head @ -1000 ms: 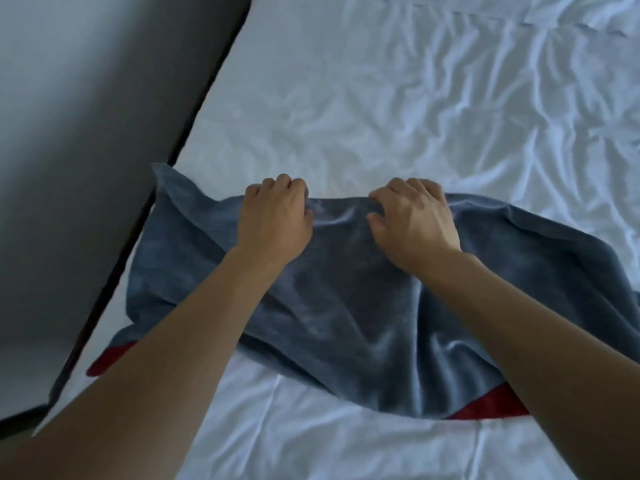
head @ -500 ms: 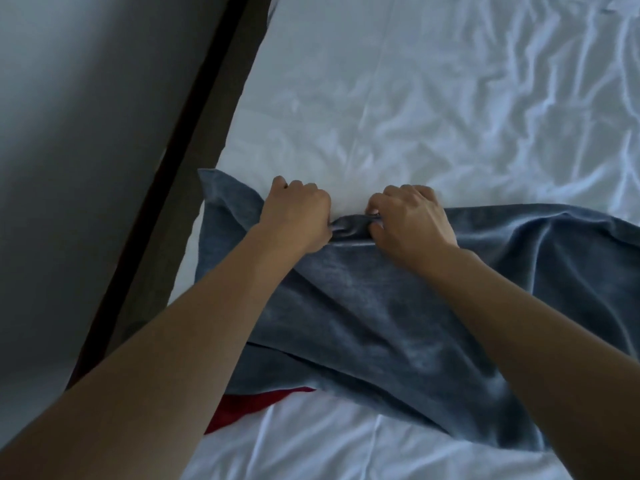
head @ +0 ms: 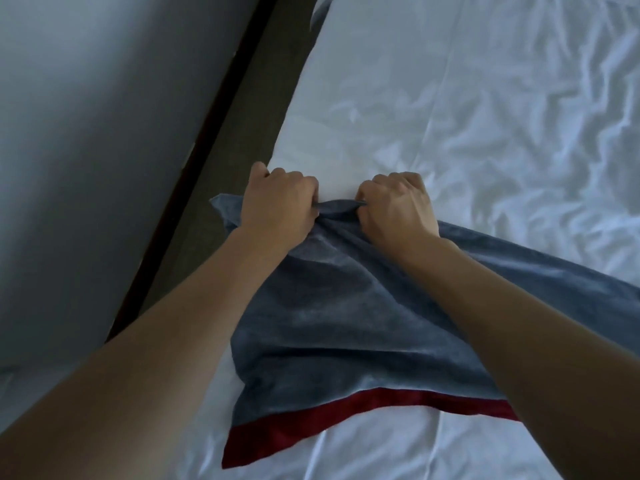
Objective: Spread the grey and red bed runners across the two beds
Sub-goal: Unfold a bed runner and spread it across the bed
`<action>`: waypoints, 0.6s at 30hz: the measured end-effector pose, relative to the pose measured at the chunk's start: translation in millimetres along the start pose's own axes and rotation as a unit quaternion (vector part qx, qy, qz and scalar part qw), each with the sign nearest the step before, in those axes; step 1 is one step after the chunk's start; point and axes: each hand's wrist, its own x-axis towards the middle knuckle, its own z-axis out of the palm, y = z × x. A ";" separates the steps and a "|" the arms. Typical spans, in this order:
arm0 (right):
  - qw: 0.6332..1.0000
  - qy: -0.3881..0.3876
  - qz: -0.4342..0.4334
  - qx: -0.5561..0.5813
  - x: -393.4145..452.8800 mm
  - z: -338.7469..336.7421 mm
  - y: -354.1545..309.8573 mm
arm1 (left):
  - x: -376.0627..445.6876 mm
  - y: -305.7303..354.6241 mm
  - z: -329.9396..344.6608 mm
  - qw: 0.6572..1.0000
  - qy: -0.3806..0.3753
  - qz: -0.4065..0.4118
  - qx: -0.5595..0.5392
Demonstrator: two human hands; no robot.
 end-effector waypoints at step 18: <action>0.998 0.041 -0.021 0.034 32.3 1.7 2.1 | 42.7 21.1 2.0 0.999 0.037 0.038 0.013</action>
